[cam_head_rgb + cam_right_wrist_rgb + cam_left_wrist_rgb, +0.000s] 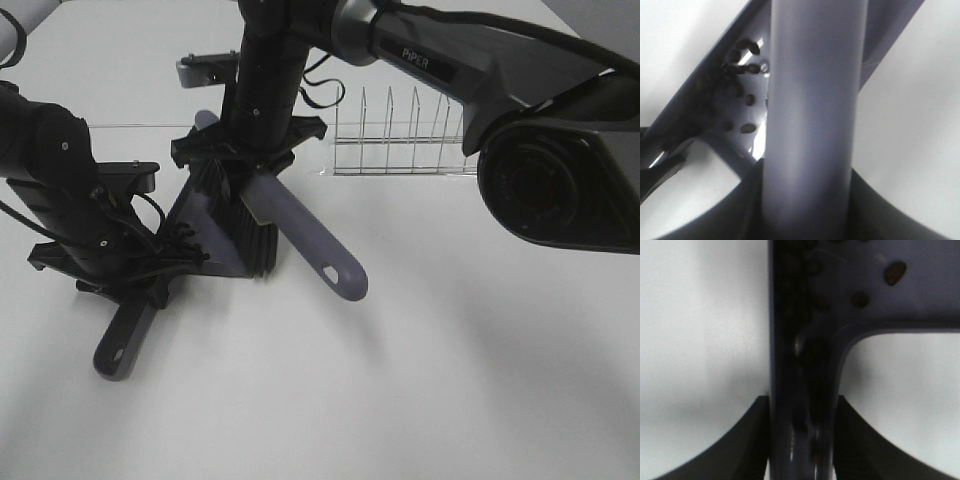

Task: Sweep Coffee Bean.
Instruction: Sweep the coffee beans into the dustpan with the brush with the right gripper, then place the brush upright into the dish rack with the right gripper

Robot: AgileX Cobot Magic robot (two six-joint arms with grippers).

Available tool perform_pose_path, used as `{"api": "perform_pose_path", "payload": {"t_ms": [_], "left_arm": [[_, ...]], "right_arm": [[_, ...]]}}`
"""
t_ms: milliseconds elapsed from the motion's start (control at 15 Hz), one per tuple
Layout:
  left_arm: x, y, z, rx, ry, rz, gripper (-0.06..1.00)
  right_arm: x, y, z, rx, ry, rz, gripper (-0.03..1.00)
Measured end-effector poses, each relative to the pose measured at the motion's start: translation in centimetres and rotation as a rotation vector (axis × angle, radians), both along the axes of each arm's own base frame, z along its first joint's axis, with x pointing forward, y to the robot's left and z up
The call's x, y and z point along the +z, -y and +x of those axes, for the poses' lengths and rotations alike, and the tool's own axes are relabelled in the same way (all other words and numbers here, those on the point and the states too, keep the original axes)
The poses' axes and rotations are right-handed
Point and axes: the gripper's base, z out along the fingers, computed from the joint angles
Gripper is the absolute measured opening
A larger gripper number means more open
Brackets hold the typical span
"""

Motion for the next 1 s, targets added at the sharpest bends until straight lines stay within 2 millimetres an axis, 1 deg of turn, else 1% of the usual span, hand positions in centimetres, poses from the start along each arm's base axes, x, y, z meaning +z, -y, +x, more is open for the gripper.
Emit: {"api": "perform_pose_path", "payload": {"t_ms": [200, 333, 400, 467, 533, 667, 733, 800, 867, 1000], "left_arm": [[0.0, 0.0, 0.0, 0.0, -0.002, 0.0, 0.35], [0.0, 0.0, 0.0, 0.0, -0.002, 0.0, 0.35], [0.0, 0.0, 0.0, 0.0, -0.002, 0.0, 0.35], [0.0, 0.0, 0.0, 0.0, -0.002, 0.0, 0.35], [0.0, 0.0, 0.0, 0.0, -0.002, 0.0, 0.35], [0.0, 0.0, 0.0, 0.0, -0.002, 0.0, 0.35], [0.0, 0.0, 0.0, 0.0, -0.002, 0.0, 0.35], [0.0, 0.0, 0.0, 0.0, -0.002, 0.0, 0.35], [0.0, 0.0, 0.0, 0.0, -0.002, 0.0, 0.35], [0.0, 0.0, 0.0, 0.0, -0.002, 0.0, 0.35]], "right_arm": [[3.8, 1.5, 0.7, -0.034, 0.17, -0.083, 0.34], [7.4, 2.8, 0.7, -0.05, 0.287, -0.121, 0.34], [9.5, 3.7, 0.7, -0.067, 0.326, -0.11, 0.34], [11.4, 5.0, 0.9, -0.095, 0.351, -0.092, 0.34], [13.2, 6.8, 1.4, -0.133, 0.377, -0.076, 0.34], [15.6, 11.0, 1.9, -0.213, 0.387, -0.074, 0.34], [16.0, 13.3, 1.8, -0.254, 0.353, -0.077, 0.34], [16.0, 15.9, 1.5, -0.308, 0.303, -0.084, 0.34], [15.0, 19.3, 0.5, -0.376, 0.215, -0.117, 0.34], [12.9, 23.5, -1.3, -0.481, 0.091, -0.172, 0.34]]}}
